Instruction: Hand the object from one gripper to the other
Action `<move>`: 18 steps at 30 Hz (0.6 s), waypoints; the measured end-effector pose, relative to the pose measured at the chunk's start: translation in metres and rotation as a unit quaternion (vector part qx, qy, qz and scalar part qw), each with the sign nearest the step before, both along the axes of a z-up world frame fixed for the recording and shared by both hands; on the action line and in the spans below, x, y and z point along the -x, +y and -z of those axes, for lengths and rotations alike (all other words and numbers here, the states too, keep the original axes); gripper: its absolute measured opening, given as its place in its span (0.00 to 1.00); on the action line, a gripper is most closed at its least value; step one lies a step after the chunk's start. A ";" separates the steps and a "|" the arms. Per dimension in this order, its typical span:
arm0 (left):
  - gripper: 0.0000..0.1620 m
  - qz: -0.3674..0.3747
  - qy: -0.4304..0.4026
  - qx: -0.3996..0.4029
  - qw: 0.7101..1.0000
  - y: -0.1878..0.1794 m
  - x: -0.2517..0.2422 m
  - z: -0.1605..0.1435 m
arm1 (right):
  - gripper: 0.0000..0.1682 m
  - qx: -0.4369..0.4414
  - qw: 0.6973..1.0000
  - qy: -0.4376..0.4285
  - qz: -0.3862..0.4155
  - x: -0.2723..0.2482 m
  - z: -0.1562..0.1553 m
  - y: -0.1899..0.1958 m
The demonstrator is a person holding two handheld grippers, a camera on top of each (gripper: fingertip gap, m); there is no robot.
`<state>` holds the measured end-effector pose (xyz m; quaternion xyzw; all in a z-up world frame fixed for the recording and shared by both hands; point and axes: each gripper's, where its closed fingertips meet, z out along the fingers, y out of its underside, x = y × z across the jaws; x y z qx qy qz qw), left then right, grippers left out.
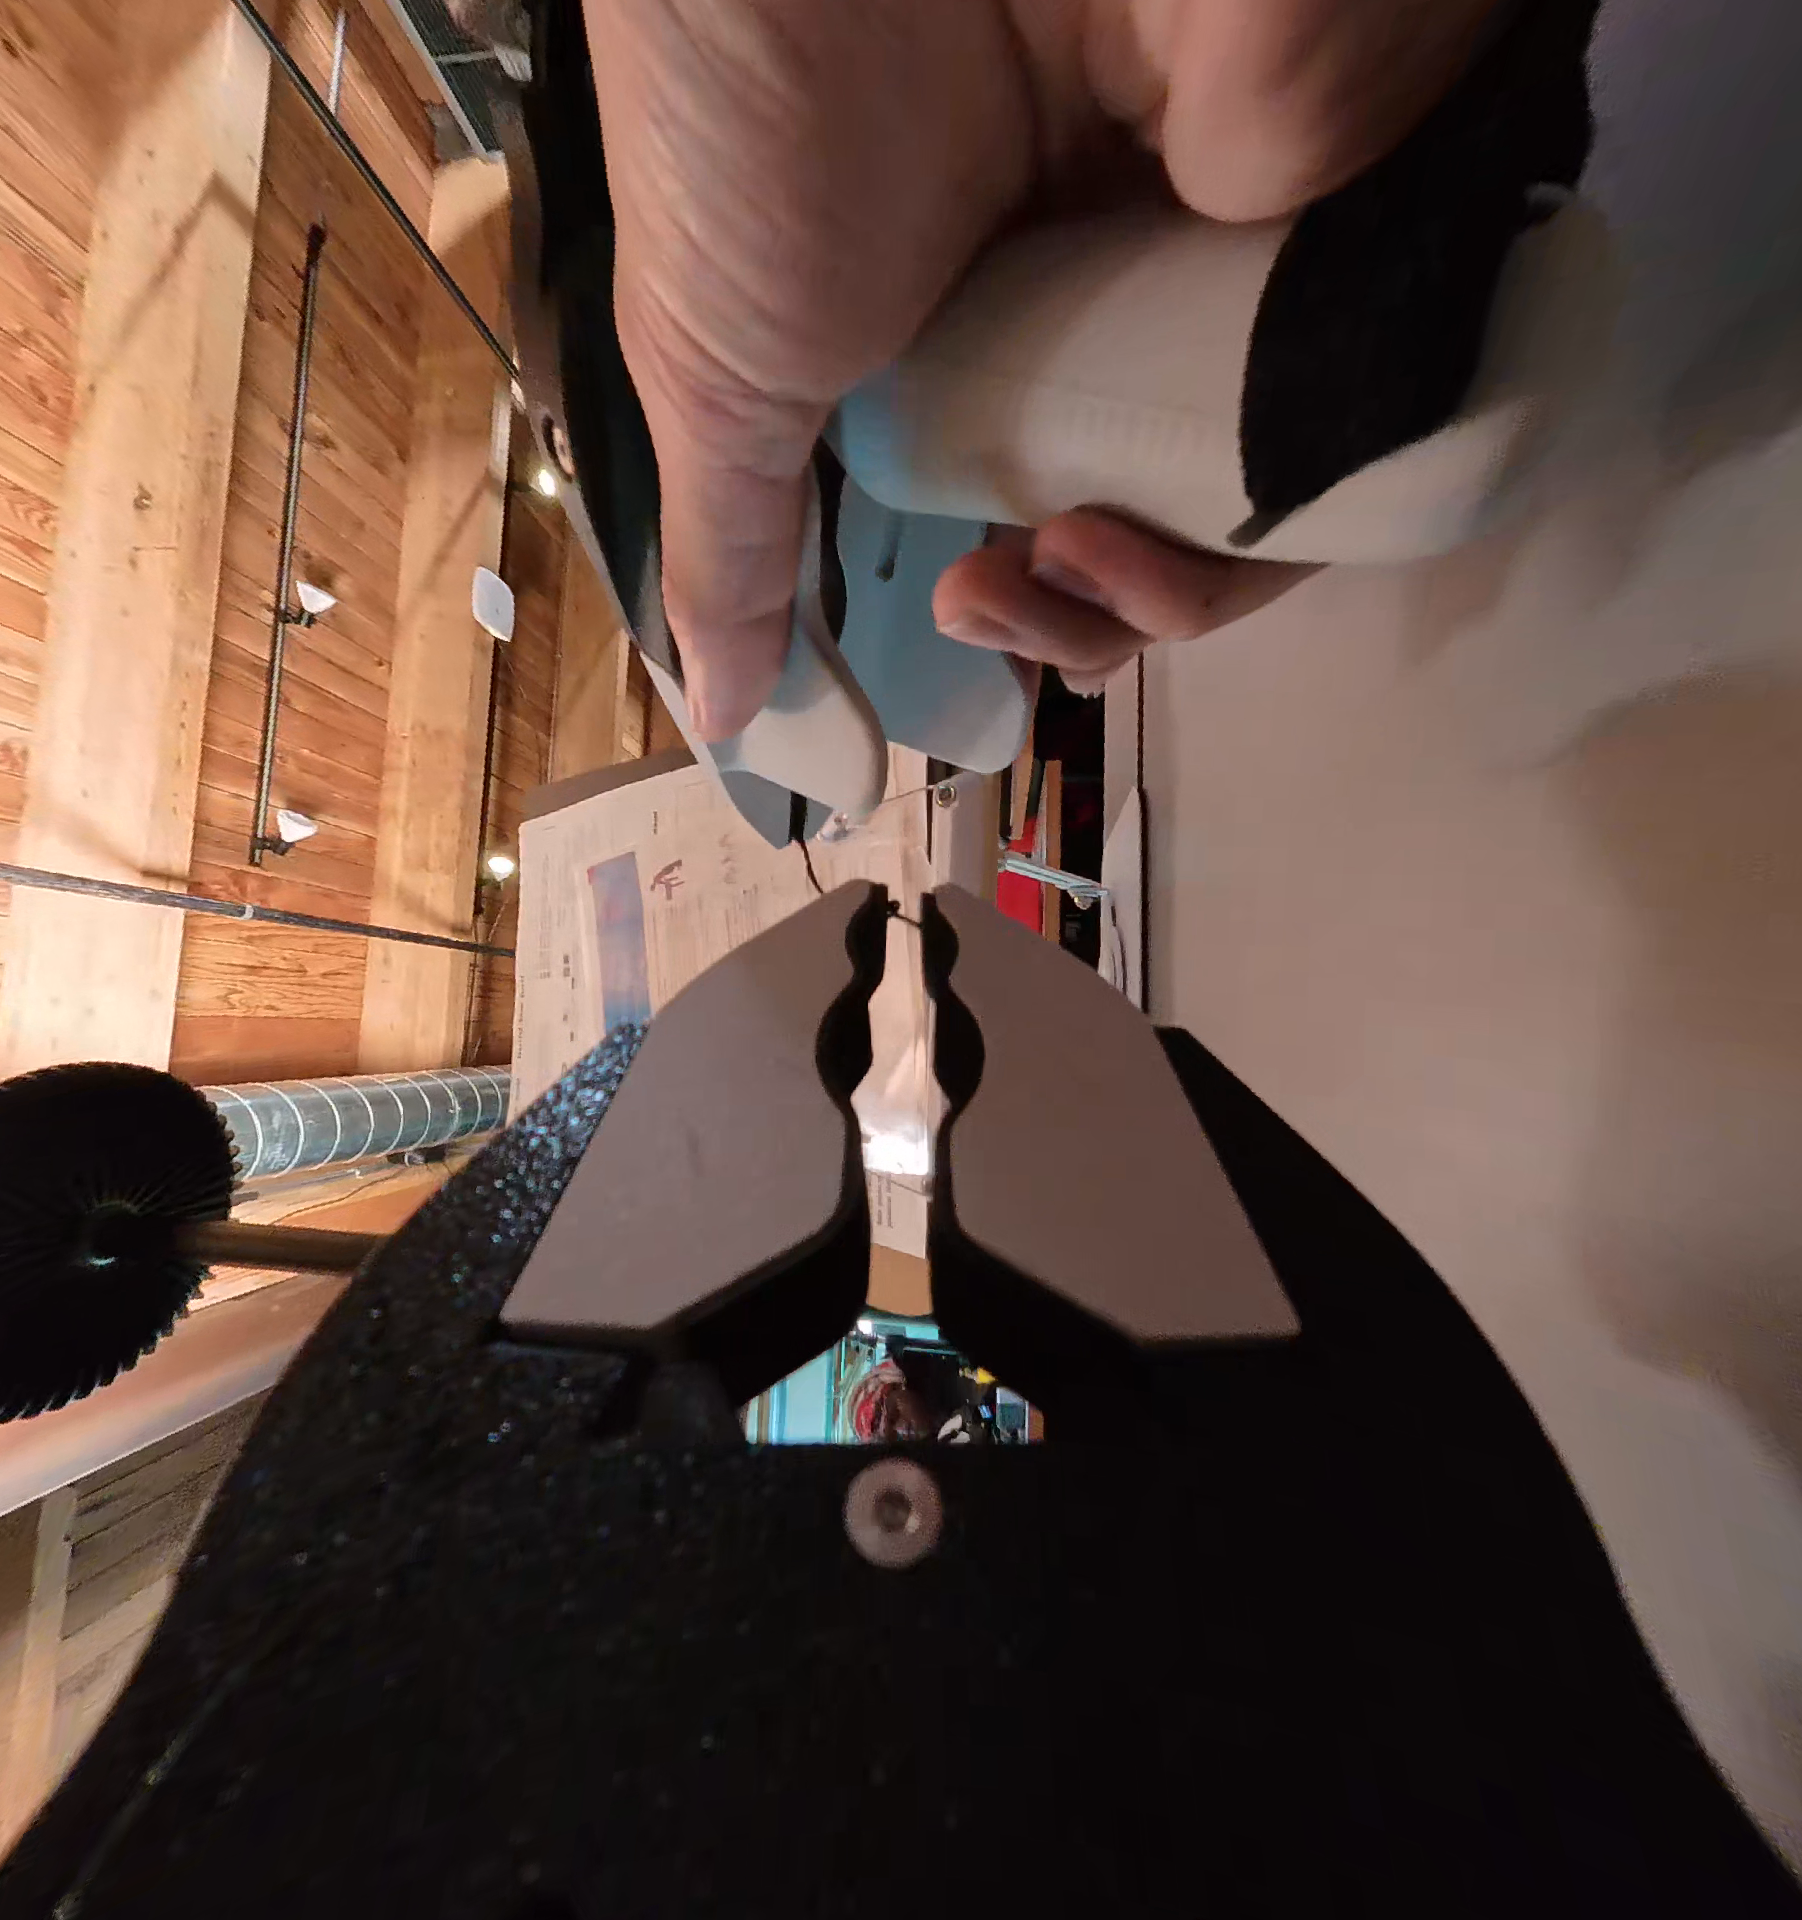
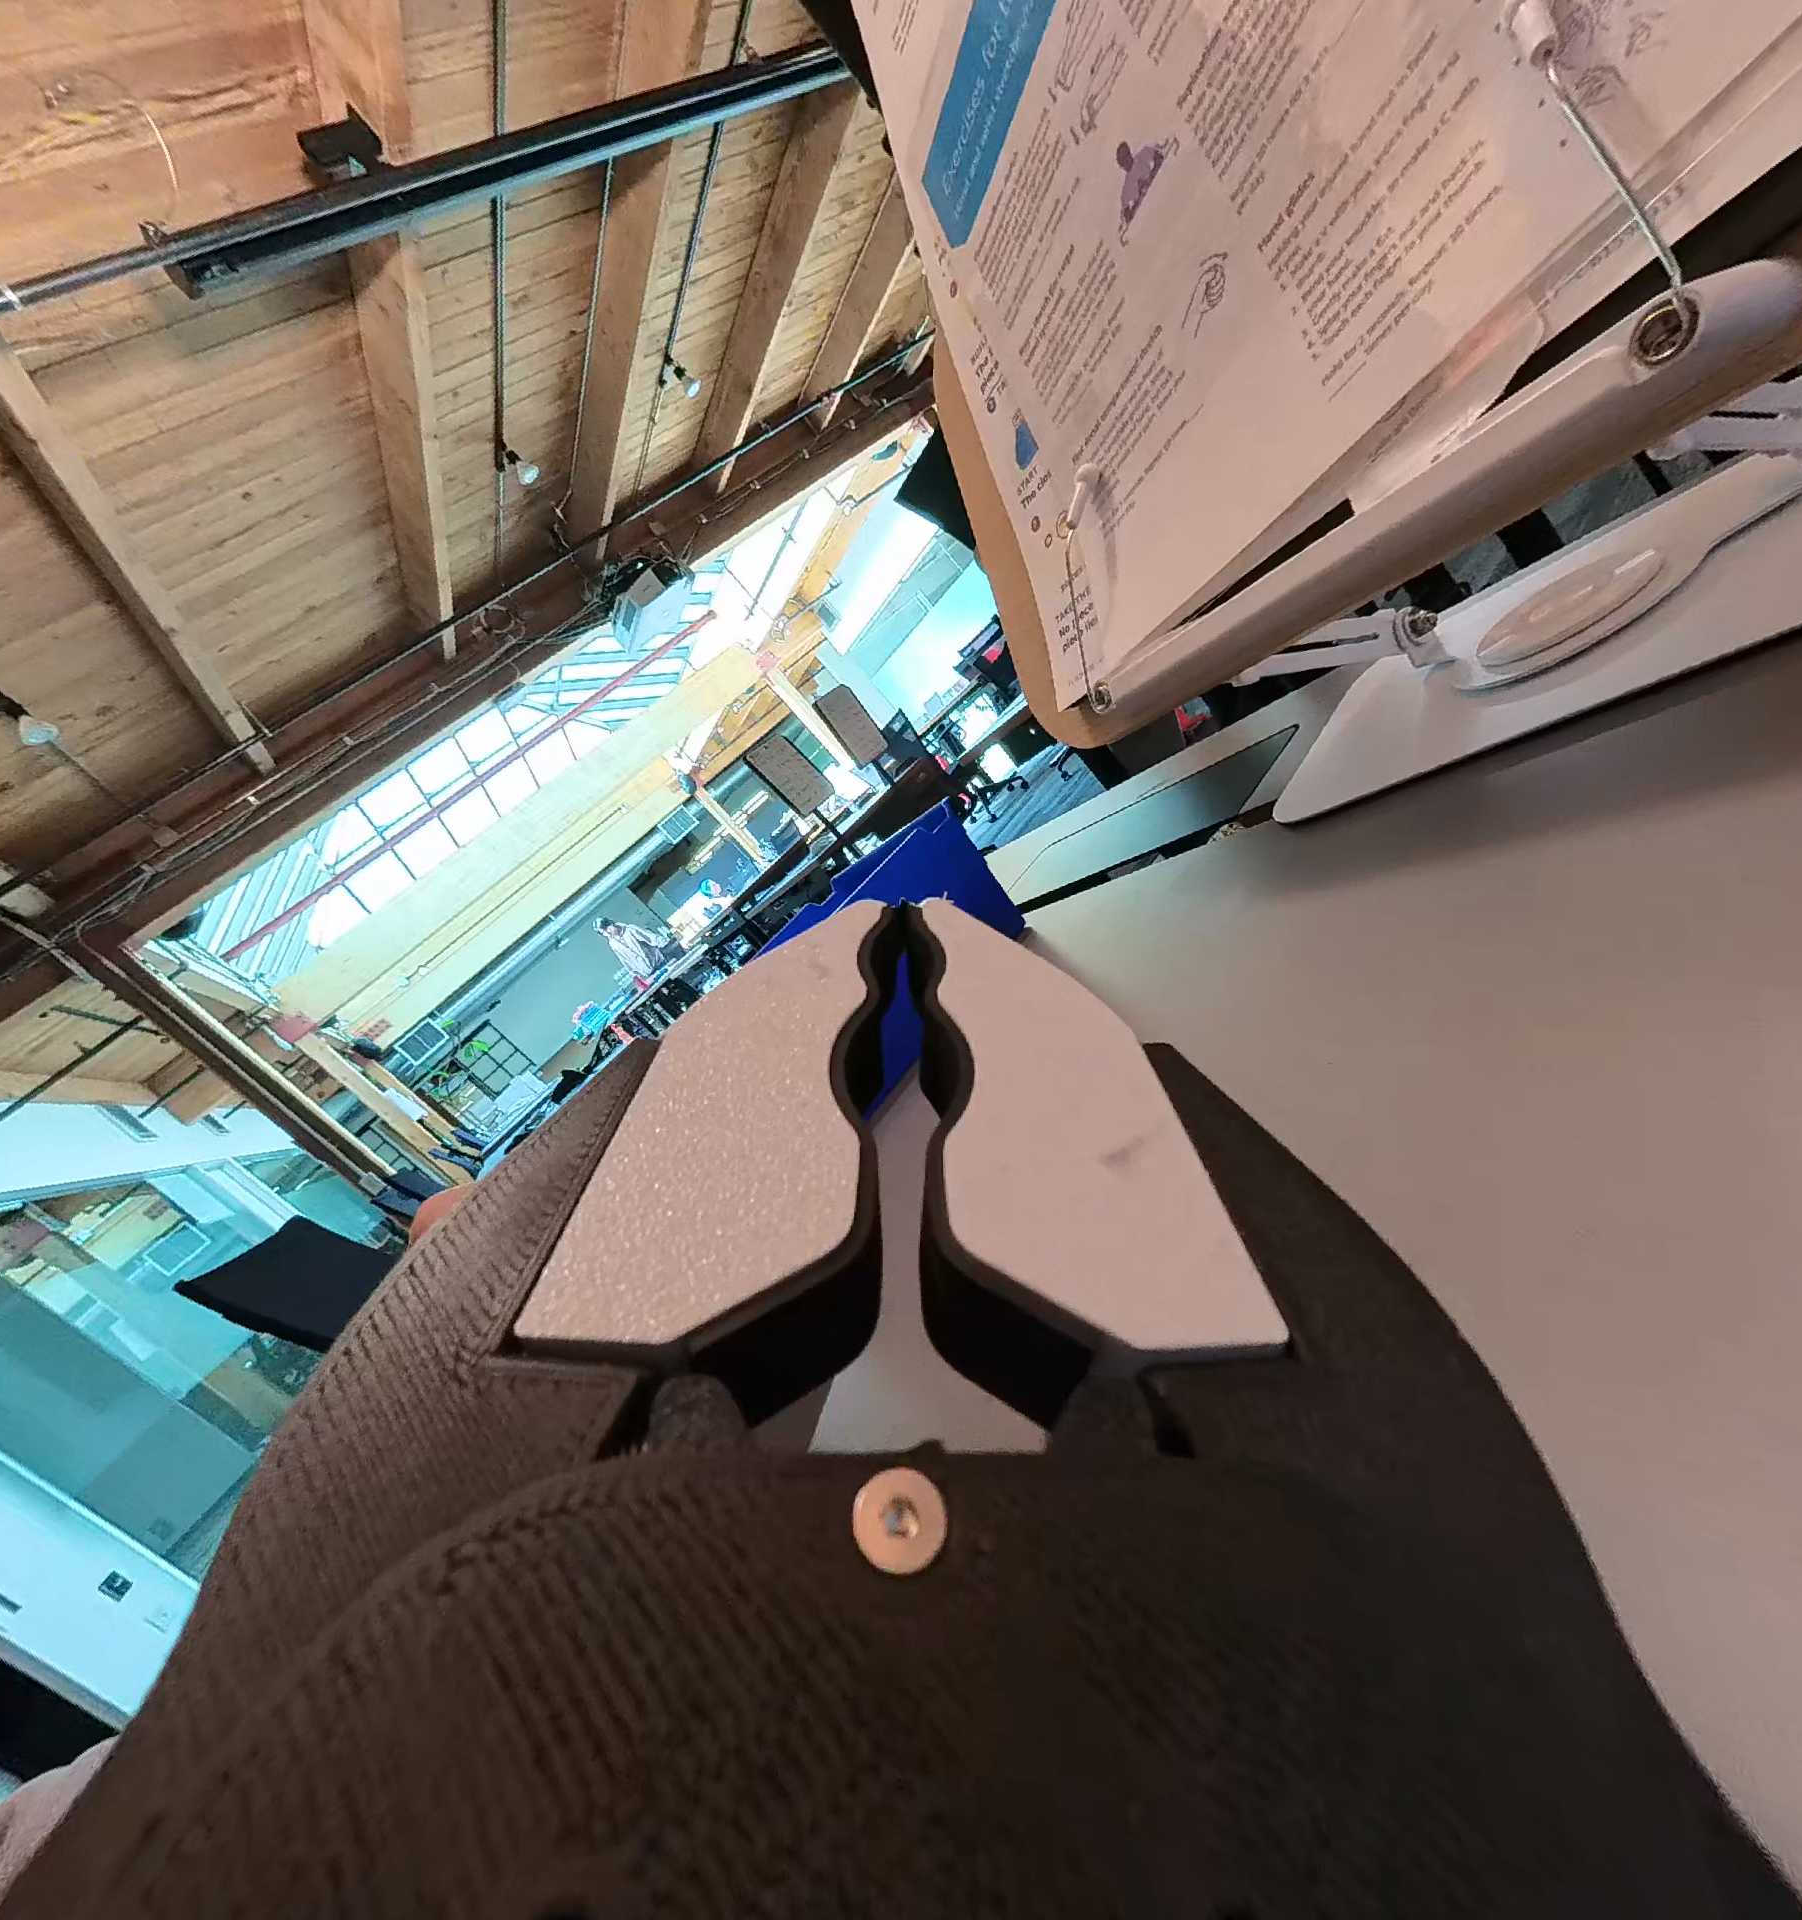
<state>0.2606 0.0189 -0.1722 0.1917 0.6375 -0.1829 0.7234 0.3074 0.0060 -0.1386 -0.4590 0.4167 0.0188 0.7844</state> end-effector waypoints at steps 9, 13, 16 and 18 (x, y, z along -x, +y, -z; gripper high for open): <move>0.01 0.074 0.153 0.273 0.947 0.025 0.002 -0.030 | 0.23 0.065 0.992 -0.109 -0.006 0.004 -0.020 -0.002; 0.01 0.160 0.327 0.453 0.814 0.042 0.001 -0.039 | 0.30 0.169 0.948 -0.270 0.010 0.025 -0.035 0.009; 0.01 0.218 0.454 0.562 0.657 0.053 -0.003 -0.043 | 0.33 0.347 0.841 -0.413 0.035 0.038 -0.021 0.025; 0.01 0.221 0.529 0.606 0.551 0.062 -0.009 -0.039 | 0.33 0.469 0.721 -0.506 0.065 0.042 -0.005 0.031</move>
